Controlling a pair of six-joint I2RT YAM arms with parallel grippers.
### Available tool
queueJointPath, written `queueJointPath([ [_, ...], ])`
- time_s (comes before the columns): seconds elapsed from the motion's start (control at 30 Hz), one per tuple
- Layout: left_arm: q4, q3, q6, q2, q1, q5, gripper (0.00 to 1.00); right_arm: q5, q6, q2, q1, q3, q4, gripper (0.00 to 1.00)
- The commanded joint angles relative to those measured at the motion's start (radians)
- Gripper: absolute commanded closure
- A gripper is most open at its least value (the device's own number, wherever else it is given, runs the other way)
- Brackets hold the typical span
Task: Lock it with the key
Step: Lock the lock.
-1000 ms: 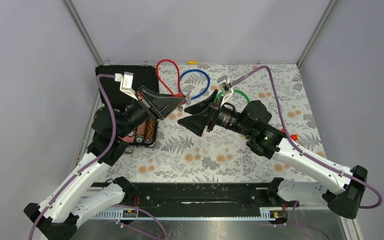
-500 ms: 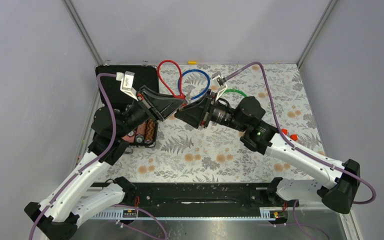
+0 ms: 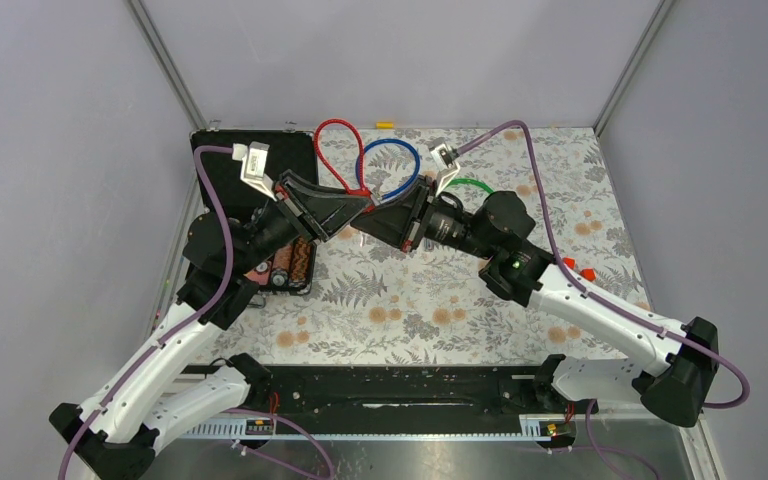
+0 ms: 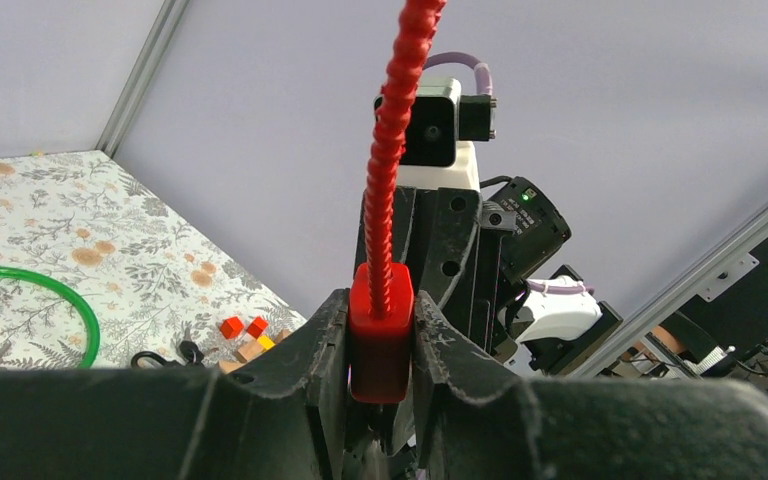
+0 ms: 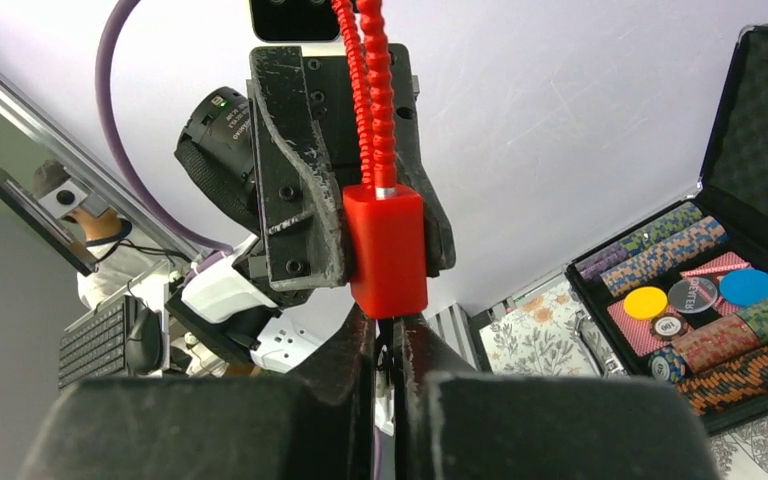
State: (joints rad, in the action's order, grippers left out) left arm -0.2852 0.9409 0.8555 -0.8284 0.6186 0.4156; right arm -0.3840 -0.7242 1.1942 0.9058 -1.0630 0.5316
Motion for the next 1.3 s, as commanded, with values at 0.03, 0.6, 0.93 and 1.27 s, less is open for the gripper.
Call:
queueJointPath([
  [0.03, -0.086, 0.036, -0.013, 0.015, -0.001, 0.019, 1.00, -0.038, -0.008, 0.002, -0.022, 0.014, 0.038, 1.00],
  [0.6, -0.146, -0.095, -0.145, 0.195, 0.000, -0.189, 1.00, -0.505, 0.214, -0.013, -0.055, 0.067, -0.277, 1.00],
  [0.93, -0.330, -0.267, -0.084, 0.291, 0.000, -0.411, 1.00, -0.303, 0.076, -0.097, -0.051, 0.143, -0.082, 1.00],
  [1.27, -0.166, -0.122, -0.177, 0.220, -0.003, -0.269, 1.00, -0.481, 0.417, -0.016, -0.041, 0.017, -0.535, 1.00],
])
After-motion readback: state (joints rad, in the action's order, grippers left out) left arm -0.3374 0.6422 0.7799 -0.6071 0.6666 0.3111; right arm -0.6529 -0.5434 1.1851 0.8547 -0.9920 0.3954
